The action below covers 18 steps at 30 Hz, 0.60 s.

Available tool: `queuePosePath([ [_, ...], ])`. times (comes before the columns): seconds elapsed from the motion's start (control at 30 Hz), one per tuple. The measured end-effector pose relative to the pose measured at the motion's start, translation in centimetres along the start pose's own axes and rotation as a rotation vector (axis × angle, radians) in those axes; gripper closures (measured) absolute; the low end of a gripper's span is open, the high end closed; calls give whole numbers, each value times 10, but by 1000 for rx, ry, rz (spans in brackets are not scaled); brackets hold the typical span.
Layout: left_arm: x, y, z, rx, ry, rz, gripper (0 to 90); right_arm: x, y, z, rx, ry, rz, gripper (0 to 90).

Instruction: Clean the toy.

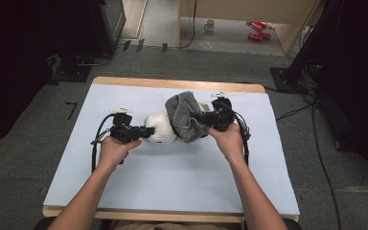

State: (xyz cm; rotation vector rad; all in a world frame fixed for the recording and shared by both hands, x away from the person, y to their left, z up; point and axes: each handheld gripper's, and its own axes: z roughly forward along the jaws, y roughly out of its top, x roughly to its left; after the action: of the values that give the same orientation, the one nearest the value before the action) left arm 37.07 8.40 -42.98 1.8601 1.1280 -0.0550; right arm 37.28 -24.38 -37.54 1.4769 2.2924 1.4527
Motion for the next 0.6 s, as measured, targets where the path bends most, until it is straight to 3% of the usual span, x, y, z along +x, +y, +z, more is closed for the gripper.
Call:
queuePosePath([
  [0.33, 4, 5, 2, -3, -6, -13, 717, -42, -13, -13, -34, -42, 107, 801],
  [0.47, 7, 7, 2, -6, -1, -19, 718, -55, -20, -15, -7, -120, 124, 802],
  [0.6, 8, 8, 1, -12, -1, -24, 717, -70, -25, -23, -14, -156, 159, 803],
])
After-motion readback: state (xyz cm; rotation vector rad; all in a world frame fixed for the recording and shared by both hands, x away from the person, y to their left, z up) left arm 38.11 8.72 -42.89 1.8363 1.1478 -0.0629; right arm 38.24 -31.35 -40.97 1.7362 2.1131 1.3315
